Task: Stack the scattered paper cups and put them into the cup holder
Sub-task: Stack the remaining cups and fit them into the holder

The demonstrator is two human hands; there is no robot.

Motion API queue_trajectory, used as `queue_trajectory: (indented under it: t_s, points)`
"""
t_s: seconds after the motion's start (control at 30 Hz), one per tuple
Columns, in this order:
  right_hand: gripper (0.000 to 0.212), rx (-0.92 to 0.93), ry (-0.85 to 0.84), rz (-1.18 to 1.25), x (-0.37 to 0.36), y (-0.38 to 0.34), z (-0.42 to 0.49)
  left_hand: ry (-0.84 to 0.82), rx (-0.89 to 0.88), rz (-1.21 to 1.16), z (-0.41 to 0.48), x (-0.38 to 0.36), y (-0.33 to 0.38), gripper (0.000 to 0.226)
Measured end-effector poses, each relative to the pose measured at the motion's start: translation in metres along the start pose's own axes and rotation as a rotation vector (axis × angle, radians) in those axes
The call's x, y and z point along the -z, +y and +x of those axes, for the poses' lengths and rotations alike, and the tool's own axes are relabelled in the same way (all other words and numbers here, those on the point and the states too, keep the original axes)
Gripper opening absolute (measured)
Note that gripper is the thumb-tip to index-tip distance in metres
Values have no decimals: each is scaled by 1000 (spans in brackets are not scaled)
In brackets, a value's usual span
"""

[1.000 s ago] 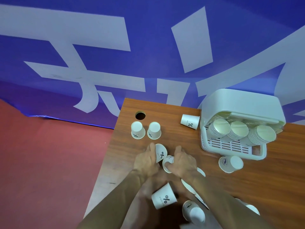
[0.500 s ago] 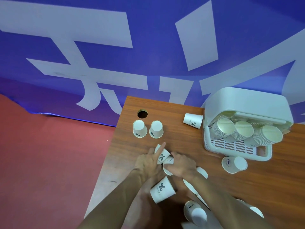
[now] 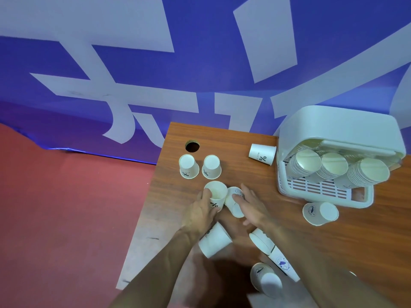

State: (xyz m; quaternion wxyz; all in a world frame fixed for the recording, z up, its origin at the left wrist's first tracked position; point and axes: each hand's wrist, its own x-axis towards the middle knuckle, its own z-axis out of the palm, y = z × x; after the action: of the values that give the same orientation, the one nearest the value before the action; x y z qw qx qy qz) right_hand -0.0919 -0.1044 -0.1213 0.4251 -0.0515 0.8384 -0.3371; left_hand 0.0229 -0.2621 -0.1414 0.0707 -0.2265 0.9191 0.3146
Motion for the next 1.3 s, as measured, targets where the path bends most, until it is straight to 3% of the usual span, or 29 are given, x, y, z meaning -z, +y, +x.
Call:
queue_trajectory:
  t_s: [0.07, 0.17, 0.3, 0.37, 0.57, 0.67, 0.93, 1.13, 1.3]
  points:
    - [70, -29, 17, -10, 1, 1, 1, -5, 0, -12, -1, -3, -1, 30]
    - [39, 29, 107, -55, 4, 3, -1, -13, -2, 10, -2, -4, 2, 26]
    - [27, 259, 280, -520, 17, 12, -4, 10, -94, 262, -2, 0, 8, 26]
    - [23, 376, 375, -610, 21, 16, -5, 80, -161, 307, -4, 3, 11, 16]
    - [16, 575, 439, -625, 24, 25, -17, 187, -257, 357, -6, 13, 20, 9]
    - [8, 550, 433, -620, 22, 31, -23, 198, -285, 393, -6, 17, 22, 10]
    - [16, 504, 428, -732, 27, 34, -38, 191, -388, 442, -6, 33, 42, 15]
    - [13, 553, 559, -637, 60, 24, -64, 200, -546, 484, 14, 56, 82, 14]
    - [15, 584, 706, -514, 107, 38, -89, 243, -709, 379, 27, 69, 135, 6]
